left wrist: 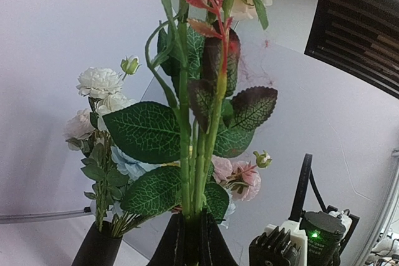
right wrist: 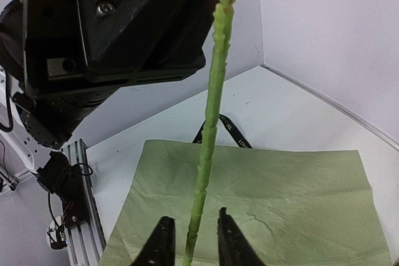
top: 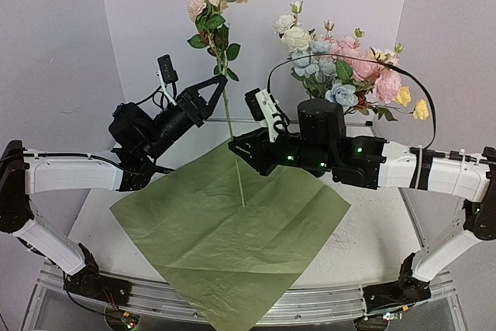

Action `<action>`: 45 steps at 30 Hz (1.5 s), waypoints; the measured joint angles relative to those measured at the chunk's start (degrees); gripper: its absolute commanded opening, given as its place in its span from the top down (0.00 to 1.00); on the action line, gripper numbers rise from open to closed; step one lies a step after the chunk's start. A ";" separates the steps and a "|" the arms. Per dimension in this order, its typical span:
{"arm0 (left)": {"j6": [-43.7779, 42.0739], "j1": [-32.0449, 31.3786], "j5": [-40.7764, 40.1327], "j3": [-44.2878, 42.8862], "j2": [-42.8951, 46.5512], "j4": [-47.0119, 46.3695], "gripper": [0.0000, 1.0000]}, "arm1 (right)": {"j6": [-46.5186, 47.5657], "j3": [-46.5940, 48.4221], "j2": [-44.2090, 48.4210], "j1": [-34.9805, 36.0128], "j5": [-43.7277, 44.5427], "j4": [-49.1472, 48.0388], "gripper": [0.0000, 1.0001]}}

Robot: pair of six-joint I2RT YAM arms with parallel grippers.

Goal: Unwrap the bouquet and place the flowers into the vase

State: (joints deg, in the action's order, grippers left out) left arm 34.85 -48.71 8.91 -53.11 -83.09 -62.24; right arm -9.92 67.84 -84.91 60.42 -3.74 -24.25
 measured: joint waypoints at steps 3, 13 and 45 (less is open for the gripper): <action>0.00 0.00 0.02 0.00 0.00 0.54 1.00 | -0.51 0.15 -0.18 0.00 0.19 0.25 0.88; 0.00 0.00 0.17 0.00 0.00 2.32 1.00 | -1.04 1.30 -1.60 0.00 0.83 0.29 0.77; -0.09 1.39 10.04 -1.21 6.92 26.14 0.46 | 8.87 2.34 0.96 -0.42 9.12 6.05 1.00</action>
State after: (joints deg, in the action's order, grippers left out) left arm 34.76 -47.31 18.95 -54.32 -76.17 -36.10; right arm -1.05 70.17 -83.94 60.01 5.38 -18.19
